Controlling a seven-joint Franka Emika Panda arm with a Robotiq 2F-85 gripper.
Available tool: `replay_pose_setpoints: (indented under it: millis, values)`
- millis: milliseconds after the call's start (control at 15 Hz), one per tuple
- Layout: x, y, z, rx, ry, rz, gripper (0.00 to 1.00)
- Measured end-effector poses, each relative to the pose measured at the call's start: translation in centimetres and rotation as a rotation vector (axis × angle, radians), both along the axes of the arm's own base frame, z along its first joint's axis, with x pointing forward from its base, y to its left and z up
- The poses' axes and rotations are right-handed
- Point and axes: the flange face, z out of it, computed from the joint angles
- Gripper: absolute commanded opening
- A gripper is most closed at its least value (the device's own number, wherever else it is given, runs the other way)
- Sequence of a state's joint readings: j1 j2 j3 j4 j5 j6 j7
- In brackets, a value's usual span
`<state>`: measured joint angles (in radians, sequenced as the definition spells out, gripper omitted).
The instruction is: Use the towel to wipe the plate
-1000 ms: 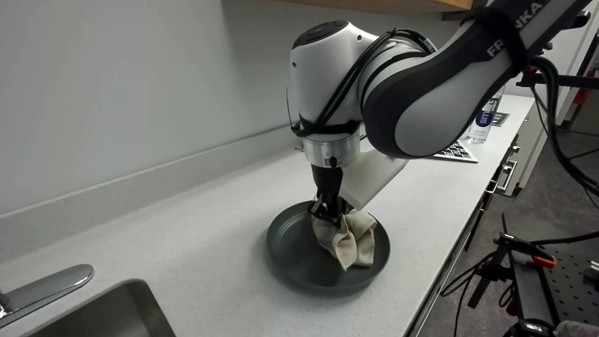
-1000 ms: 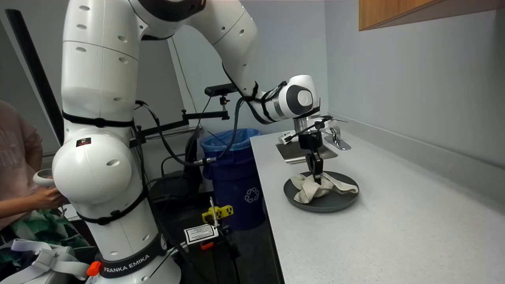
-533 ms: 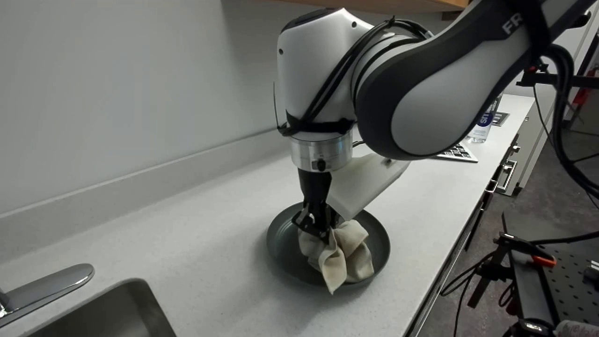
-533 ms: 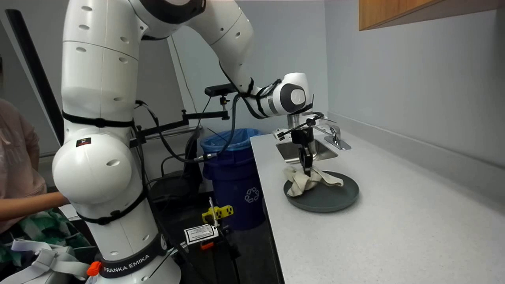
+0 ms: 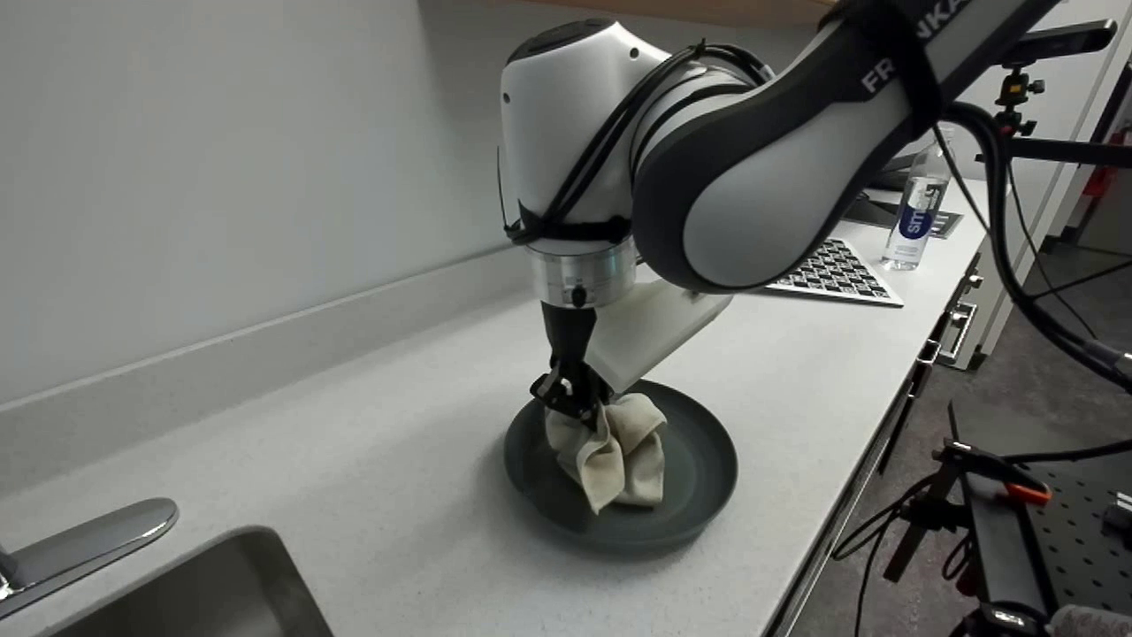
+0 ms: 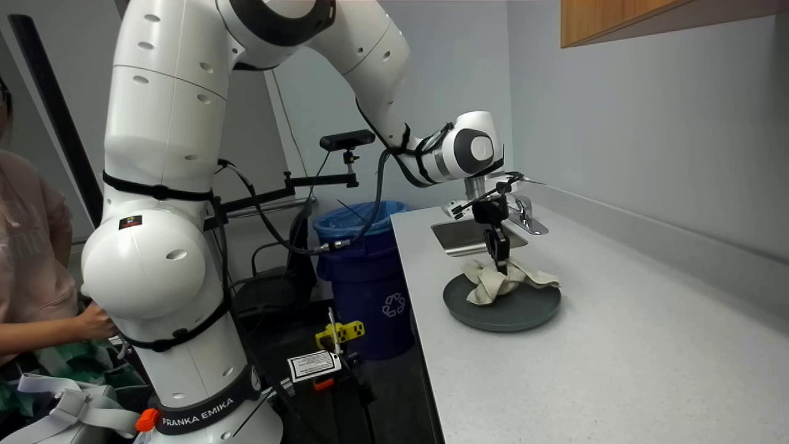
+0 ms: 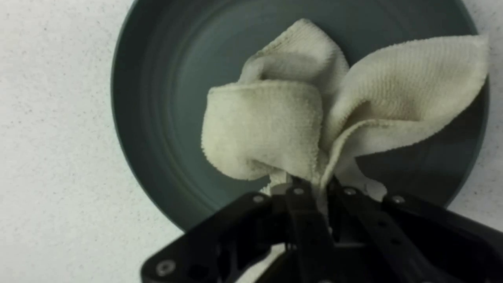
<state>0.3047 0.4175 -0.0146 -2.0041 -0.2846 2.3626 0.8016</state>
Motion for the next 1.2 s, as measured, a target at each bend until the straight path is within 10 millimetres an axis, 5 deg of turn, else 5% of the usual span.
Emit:
replay_pose_setpoints:
  millis: [600,1200]
  values:
    - [-1.2,-3.3,-1.7,-0.082,0.022,-0.022,0.03]
    - [-3.6,-0.1,-2.5,-0.031,0.063,-0.005,0.03]
